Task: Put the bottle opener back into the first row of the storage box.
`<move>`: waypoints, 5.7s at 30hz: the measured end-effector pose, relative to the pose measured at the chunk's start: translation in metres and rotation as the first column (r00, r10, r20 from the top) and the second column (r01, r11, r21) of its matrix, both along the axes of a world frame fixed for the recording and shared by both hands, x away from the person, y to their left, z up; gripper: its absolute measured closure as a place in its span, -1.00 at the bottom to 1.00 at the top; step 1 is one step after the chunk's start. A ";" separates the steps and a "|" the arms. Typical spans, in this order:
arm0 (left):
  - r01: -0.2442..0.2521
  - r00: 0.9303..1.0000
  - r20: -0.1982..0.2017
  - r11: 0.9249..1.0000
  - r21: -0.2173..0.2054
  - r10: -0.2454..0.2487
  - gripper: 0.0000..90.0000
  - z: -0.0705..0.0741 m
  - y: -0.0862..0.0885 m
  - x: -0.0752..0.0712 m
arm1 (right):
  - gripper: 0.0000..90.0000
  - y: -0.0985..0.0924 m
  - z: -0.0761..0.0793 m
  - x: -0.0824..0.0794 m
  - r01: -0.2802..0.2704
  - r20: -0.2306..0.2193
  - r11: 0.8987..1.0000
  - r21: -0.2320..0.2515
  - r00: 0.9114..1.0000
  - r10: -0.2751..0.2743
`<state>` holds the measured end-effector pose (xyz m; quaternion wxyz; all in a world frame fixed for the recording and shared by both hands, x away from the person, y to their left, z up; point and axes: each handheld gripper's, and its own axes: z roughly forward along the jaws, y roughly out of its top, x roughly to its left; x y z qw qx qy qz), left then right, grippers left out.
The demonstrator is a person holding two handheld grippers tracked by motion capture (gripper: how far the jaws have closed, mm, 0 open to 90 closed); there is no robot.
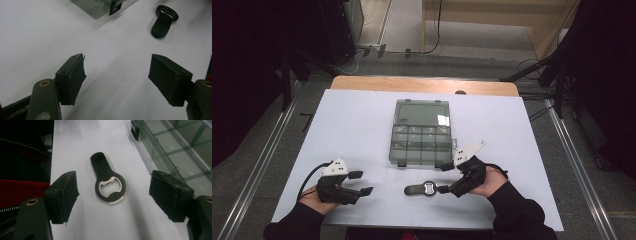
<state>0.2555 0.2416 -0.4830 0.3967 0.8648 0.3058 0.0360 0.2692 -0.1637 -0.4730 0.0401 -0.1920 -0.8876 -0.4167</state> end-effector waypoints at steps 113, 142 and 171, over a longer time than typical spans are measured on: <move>0.008 1.000 -0.001 1.000 0.003 -0.008 -0.37 0.000 0.001 -0.001 | 0.46 0.074 -0.003 0.017 -0.094 -0.061 0.963 -0.253 0.995 0.081; -0.001 1.000 -0.002 1.000 -0.001 0.001 -0.37 0.000 0.003 -0.002 | 0.46 0.042 0.017 0.020 -0.025 -0.017 0.979 -0.203 1.000 0.022; -0.015 1.000 -0.002 1.000 0.001 0.015 -0.37 -0.001 0.006 -0.003 | 0.46 0.054 0.036 0.050 -0.031 -0.021 0.985 -0.170 0.999 0.028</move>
